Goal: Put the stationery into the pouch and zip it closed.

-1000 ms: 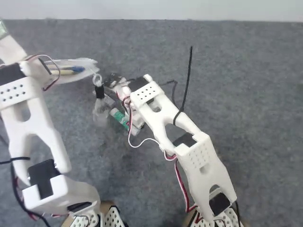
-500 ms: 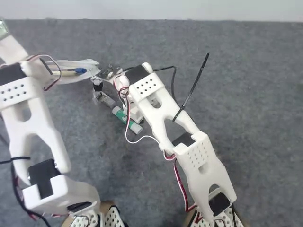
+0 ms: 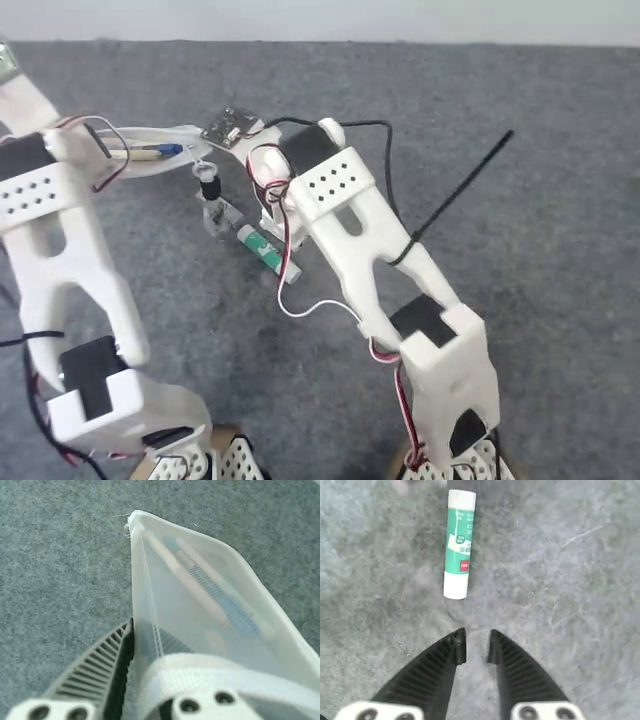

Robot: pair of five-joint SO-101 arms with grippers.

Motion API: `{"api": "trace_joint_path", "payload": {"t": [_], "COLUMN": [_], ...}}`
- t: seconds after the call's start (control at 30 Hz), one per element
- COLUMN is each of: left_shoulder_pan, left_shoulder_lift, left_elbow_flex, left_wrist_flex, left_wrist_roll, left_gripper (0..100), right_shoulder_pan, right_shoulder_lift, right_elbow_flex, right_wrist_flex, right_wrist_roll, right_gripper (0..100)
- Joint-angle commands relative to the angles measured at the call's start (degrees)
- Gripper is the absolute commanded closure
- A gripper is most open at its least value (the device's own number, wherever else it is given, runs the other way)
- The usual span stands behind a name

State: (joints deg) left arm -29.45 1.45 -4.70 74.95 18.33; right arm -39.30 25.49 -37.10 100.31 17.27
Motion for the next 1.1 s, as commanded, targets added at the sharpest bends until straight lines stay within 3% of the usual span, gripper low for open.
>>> {"api": "trace_joint_path", "payload": {"t": [0.0, 0.1, 0.43, 0.7, 0.9, 0.97, 1.07], "left_shoulder_pan": [-0.4, -1.5, -1.6, -1.5, -1.5, -1.5, -1.5], "left_shoulder_lift": [-1.6, -1.6, -1.6, -1.4, -1.3, -1.3, -1.3], "left_elbow_flex": [-1.8, -1.9, -1.9, -1.8, -1.8, -1.8, -1.8], "left_wrist_flex": [-1.5, -1.5, -1.5, -1.5, -1.5, -1.5, -1.5], "left_wrist_roll": [1.5, 2.5, 2.5, 2.3, 2.3, 2.3, 2.3], "left_gripper": [99, 99, 99, 99, 99, 99, 99], "right_shoulder_pan": [0.1, -1.2, -3.1, -3.2, -1.2, -0.7, -0.1], "right_shoulder_lift": [-6.4, -5.9, 4.6, 14.1, 13.6, 12.4, 9.2], "right_elbow_flex": [0.8, 4.7, 10.9, 10.7, 8.5, 8.1, 7.3], "right_wrist_flex": [2.0, -2.1, -18.9, -23.3, -21.7, -19.4, -15.2], "right_wrist_roll": [-1.1, -1.1, -1.0, -1.0, 3.4, 3.5, 3.6], "right_gripper": [79.2, 73.7, 73.4, 73.9, 99.8, 95.7, 97.9]}}
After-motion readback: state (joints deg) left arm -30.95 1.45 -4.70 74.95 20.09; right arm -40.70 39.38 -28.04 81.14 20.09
